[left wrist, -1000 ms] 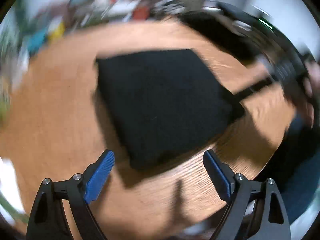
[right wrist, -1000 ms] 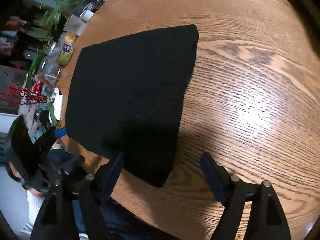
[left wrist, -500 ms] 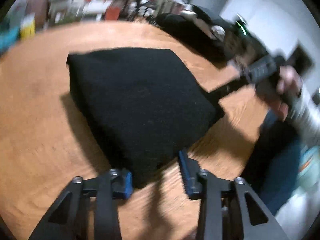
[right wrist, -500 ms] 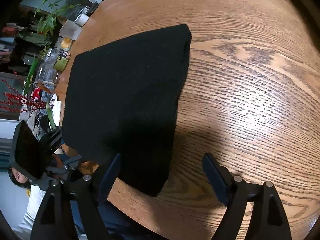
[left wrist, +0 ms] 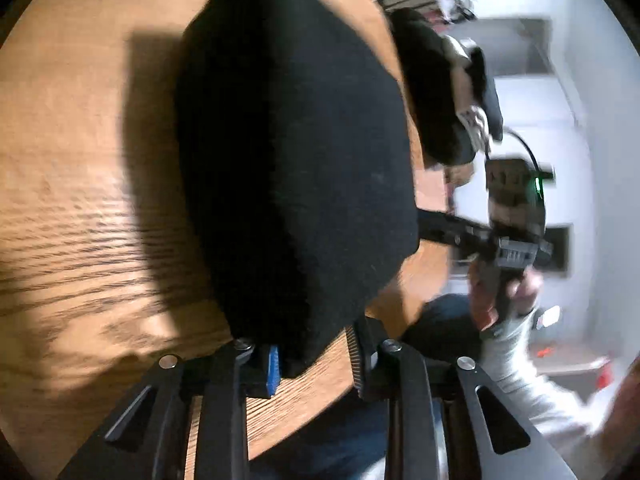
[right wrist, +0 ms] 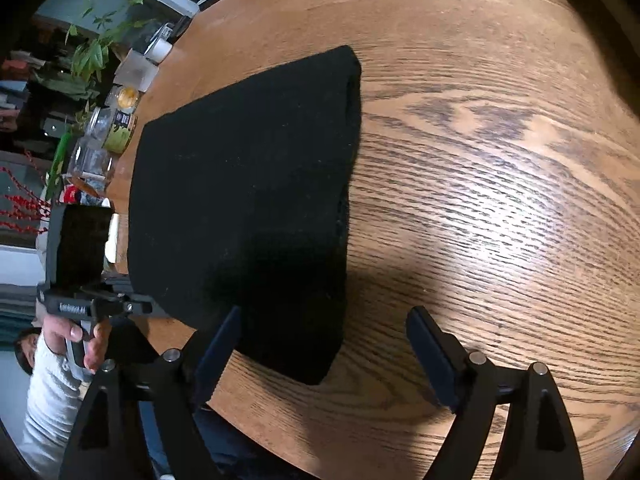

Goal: Fold clothes

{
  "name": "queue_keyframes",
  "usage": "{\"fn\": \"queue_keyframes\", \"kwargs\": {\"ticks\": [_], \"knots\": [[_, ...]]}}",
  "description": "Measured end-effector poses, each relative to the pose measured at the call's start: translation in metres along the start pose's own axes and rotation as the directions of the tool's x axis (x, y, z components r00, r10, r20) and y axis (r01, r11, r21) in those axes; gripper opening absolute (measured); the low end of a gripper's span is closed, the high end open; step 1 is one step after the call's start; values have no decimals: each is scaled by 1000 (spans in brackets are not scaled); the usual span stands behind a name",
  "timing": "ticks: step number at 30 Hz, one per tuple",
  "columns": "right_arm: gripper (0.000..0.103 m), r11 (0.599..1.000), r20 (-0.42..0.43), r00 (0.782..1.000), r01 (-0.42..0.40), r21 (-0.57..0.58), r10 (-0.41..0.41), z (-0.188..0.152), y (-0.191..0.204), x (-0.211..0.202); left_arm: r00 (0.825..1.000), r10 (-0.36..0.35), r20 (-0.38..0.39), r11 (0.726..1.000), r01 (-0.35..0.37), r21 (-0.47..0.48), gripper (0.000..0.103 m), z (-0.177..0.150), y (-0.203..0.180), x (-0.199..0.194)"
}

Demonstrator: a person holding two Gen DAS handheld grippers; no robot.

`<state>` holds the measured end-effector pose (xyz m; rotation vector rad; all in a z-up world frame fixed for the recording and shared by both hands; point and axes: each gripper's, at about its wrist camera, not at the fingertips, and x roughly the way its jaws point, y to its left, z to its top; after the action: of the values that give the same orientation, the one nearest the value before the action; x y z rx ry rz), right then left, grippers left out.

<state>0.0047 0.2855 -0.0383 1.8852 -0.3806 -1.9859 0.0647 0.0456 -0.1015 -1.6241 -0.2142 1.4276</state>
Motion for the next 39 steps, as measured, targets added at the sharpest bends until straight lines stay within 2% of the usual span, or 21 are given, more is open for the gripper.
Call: {"fn": "queue_keyframes", "kwargs": {"ticks": [2, 4, 6, 10, 13, 16, 18, 19, 21, 22, 24, 25, 26, 28, 30, 32, 33, 34, 36, 38, 39], "knots": [[87, 1000, -5, 1000, 6, -1, -6, -1, 1, 2, 990, 131, 58, 978, -138, 158, 45, -5, -22, 0], [87, 1000, -2, 1000, 15, -10, -15, -1, 4, 2, 967, 204, 150, 921, -242, 304, 82, -19, -39, -7], [87, 1000, 2, 1000, 23, -21, -23, -2, 9, 3, 945, 226, 238, 865, -307, 398, 83, -31, -54, -13], [87, 999, 13, 999, 35, -33, -35, -1, 17, 6, 954, 187, 236, 898, -263, 353, 83, -21, -42, -16], [87, 999, 19, 999, 36, -29, -36, -1, 19, 8, 948, 203, 247, 898, -280, 339, 83, -9, -31, -13], [88, 999, 26, 999, 40, -21, -40, 2, 19, 9, 959, 190, 211, 905, -254, 342, 83, 0, -27, -2], [89, 999, 29, 999, 42, -17, -41, 1, 18, 9, 968, 162, 192, 918, -219, 329, 81, 5, -24, -1], [89, 999, 30, 999, 43, -15, -42, 2, 19, 10, 973, 139, 185, 929, -193, 315, 72, 6, -21, -3], [89, 999, 31, 999, 44, -14, -44, 2, 21, 12, 982, 79, 172, 963, -120, 240, 38, 13, -14, -5], [89, 999, 34, 998, 45, -12, -45, 0, 15, 9, 985, 47, 166, 977, -80, 196, 28, 16, -10, -6], [89, 999, 35, 998, 45, -7, -45, -7, 3, 1, 989, -45, 138, 999, 42, 25, 25, 17, 9, 0], [90, 999, 35, 998, 43, -4, -43, -10, -2, -4, 987, -92, 130, 993, 101, -62, 24, 17, 18, 3], [90, 999, 34, 999, 43, -2, -43, -10, -3, -4, 982, -140, 126, 976, 158, -149, 24, 18, 28, 5], [90, 999, 38, 998, 52, 4, -53, -8, -2, -3, 964, -234, 130, 910, 264, -319, 24, 19, 46, 11], [90, 999, 42, 998, 51, 9, -51, -9, -6, -4, 933, -325, 155, 803, 359, -476, 28, 20, 66, 17], [92, 999, 51, 998, 38, 15, -39, -6, -7, -4, 868, -431, 246, 643, 487, -591, 30, 16, 96, 30], [94, 999, 56, 998, 29, 17, -30, -5, -7, -4, 857, -445, 261, 638, 508, -580, 31, 18, 98, 31], [95, 1000, 63, 998, 22, 21, -24, -4, -7, -5, 848, -455, 274, 636, 524, -567, 33, 19, 100, 32], [95, 999, 69, 997, 25, 33, -27, -3, -9, -4, 870, -419, 260, 697, 492, -523, 39, 21, 90, 24], [95, 999, 62, 998, 28, 42, -30, -4, -10, -2, 911, -319, 261, 785, 408, -465, 67, 20, 76, 5], [95, 998, 58, 998, 36, 43, -38, -5, -10, 0, 937, -226, 267, 843, 325, -428, 91, 18, 67, -10]]}}
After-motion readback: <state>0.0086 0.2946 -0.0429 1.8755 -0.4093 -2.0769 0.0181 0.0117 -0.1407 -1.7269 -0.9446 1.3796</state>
